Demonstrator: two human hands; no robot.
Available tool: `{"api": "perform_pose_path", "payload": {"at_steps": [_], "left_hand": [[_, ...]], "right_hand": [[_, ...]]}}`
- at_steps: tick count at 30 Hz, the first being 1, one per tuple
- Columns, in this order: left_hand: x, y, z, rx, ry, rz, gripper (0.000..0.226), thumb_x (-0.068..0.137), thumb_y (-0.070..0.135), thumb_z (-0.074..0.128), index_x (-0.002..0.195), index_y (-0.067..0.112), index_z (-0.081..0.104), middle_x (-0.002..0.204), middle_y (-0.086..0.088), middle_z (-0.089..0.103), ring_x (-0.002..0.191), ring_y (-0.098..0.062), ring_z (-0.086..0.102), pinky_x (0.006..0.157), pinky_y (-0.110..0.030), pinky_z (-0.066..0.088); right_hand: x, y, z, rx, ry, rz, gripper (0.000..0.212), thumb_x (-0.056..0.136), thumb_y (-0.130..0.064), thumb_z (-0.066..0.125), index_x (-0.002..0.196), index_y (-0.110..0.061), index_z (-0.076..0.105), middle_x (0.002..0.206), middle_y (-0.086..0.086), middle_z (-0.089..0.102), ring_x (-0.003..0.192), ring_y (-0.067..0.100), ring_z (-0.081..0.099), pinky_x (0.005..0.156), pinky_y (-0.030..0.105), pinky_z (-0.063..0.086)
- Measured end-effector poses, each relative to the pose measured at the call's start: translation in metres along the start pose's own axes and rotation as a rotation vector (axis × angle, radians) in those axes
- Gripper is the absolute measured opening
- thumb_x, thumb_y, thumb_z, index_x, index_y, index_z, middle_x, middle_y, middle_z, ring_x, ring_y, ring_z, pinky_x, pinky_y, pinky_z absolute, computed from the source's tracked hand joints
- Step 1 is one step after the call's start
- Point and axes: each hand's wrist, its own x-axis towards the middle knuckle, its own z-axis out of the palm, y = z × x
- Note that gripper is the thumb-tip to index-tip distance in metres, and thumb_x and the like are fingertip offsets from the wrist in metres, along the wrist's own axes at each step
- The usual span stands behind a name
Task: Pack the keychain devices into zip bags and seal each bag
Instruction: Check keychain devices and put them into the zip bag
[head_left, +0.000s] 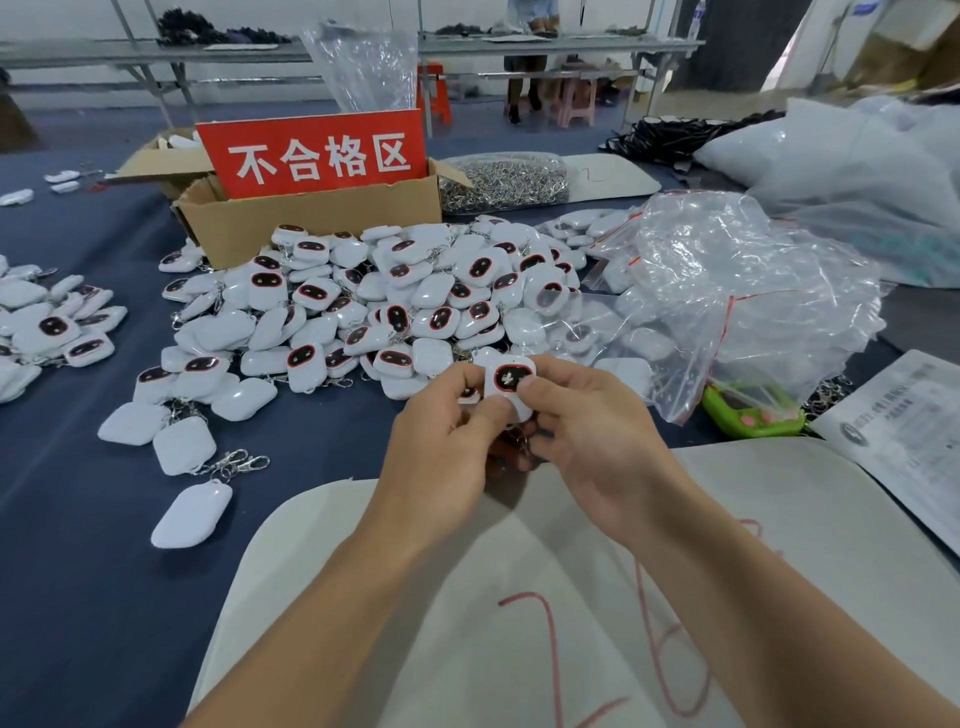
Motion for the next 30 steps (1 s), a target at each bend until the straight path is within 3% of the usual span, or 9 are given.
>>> {"api": "perform_pose_path", "payload": {"at_steps": [2, 4, 8, 10, 13, 17, 22, 26, 30], "left_hand": [[-0.0001, 0.0002, -0.0005, -0.002, -0.026, -0.027, 0.018, 0.091, 0.026, 0.059, 0.098, 0.01, 0.06, 0.08, -0.01, 0.077, 0.069, -0.031, 0.076, 0.064, -0.03, 0.057], [0.0, 0.0004, -0.0018, -0.013, -0.033, -0.04, 0.024, 0.087, 0.029, 0.063, 0.097, 0.007, 0.058, 0.083, -0.011, 0.078, 0.072, -0.033, 0.076, 0.069, -0.037, 0.059], [-0.0011, 0.0001, -0.0032, 0.031, 0.003, -0.046, 0.031, 0.079, 0.042, 0.066, 0.086, 0.013, 0.057, 0.085, -0.012, 0.076, 0.084, -0.042, 0.072, 0.084, -0.064, 0.056], [-0.0007, 0.0, -0.0029, 0.04, 0.011, -0.05, 0.028, 0.079, 0.042, 0.064, 0.08, 0.016, 0.056, 0.081, -0.009, 0.075, 0.08, -0.037, 0.072, 0.079, -0.059, 0.058], [0.0003, 0.0001, -0.0025, 0.041, 0.02, -0.025, 0.018, 0.082, 0.036, 0.062, 0.067, 0.027, 0.057, 0.071, 0.002, 0.073, 0.069, -0.017, 0.073, 0.063, -0.031, 0.056], [0.003, 0.0012, -0.0021, -0.092, 0.04, -0.035, 0.034, 0.094, 0.011, 0.06, 0.062, 0.021, 0.054, 0.062, -0.004, 0.067, 0.062, -0.032, 0.073, 0.055, -0.034, 0.059], [0.0039, -0.0013, -0.0019, -0.062, 0.022, -0.01, 0.025, 0.101, 0.017, 0.057, 0.081, 0.005, 0.048, 0.07, -0.012, 0.072, 0.062, -0.036, 0.073, 0.066, -0.047, 0.06], [0.0032, 0.0002, -0.0024, -0.044, -0.016, -0.042, 0.023, 0.107, 0.018, 0.052, 0.092, 0.001, 0.055, 0.073, -0.012, 0.076, 0.065, -0.031, 0.075, 0.062, -0.033, 0.058], [0.0013, 0.0027, -0.0013, -0.057, -0.048, -0.065, 0.025, 0.107, 0.021, 0.054, 0.098, -0.002, 0.055, 0.073, -0.011, 0.076, 0.064, -0.029, 0.074, 0.059, -0.031, 0.055]], "right_hand": [[-0.0009, 0.0017, 0.0005, -0.022, 0.034, -0.009, 0.018, 0.1, -0.001, 0.054, 0.102, 0.01, 0.068, 0.083, 0.019, 0.049, 0.075, 0.034, 0.03, 0.055, 0.034, 0.03], [-0.0029, 0.0028, 0.0035, -0.037, 0.056, -0.035, 0.017, 0.098, 0.002, 0.054, 0.096, 0.007, 0.071, 0.077, 0.02, 0.055, 0.069, 0.03, 0.042, 0.055, 0.033, 0.037], [-0.006, 0.0038, 0.0059, -0.073, 0.032, -0.084, 0.023, 0.098, 0.002, 0.055, 0.086, -0.002, 0.074, 0.078, 0.013, 0.072, 0.077, 0.023, 0.064, 0.076, 0.042, 0.044], [-0.006, 0.0039, 0.0045, -0.072, 0.01, -0.086, 0.02, 0.098, 0.003, 0.054, 0.089, 0.001, 0.072, 0.08, 0.013, 0.073, 0.079, 0.023, 0.065, 0.077, 0.042, 0.044], [-0.0055, 0.0045, 0.0039, -0.085, -0.004, -0.097, 0.019, 0.096, 0.005, 0.054, 0.092, 0.002, 0.072, 0.078, 0.013, 0.07, 0.074, 0.021, 0.061, 0.066, 0.035, 0.046], [-0.0038, 0.0054, 0.0049, -0.104, -0.016, -0.104, 0.02, 0.096, 0.006, 0.052, 0.091, 0.001, 0.071, 0.07, 0.01, 0.065, 0.052, 0.012, 0.051, 0.054, 0.03, 0.043], [-0.0012, 0.0033, 0.002, -0.126, -0.022, -0.112, 0.027, 0.099, 0.002, 0.052, 0.092, -0.009, 0.075, 0.076, 0.011, 0.067, 0.055, 0.018, 0.043, 0.058, 0.031, 0.045], [-0.0018, 0.0054, 0.0016, -0.172, -0.085, -0.134, 0.017, 0.095, 0.003, 0.061, 0.101, -0.009, 0.071, 0.076, 0.013, 0.064, 0.055, 0.016, 0.043, 0.052, 0.024, 0.041], [-0.0005, 0.0077, -0.0007, -0.177, -0.062, -0.173, 0.019, 0.096, 0.006, 0.061, 0.095, -0.011, 0.069, 0.066, 0.006, 0.062, 0.049, 0.013, 0.042, 0.047, 0.022, 0.039]]}}
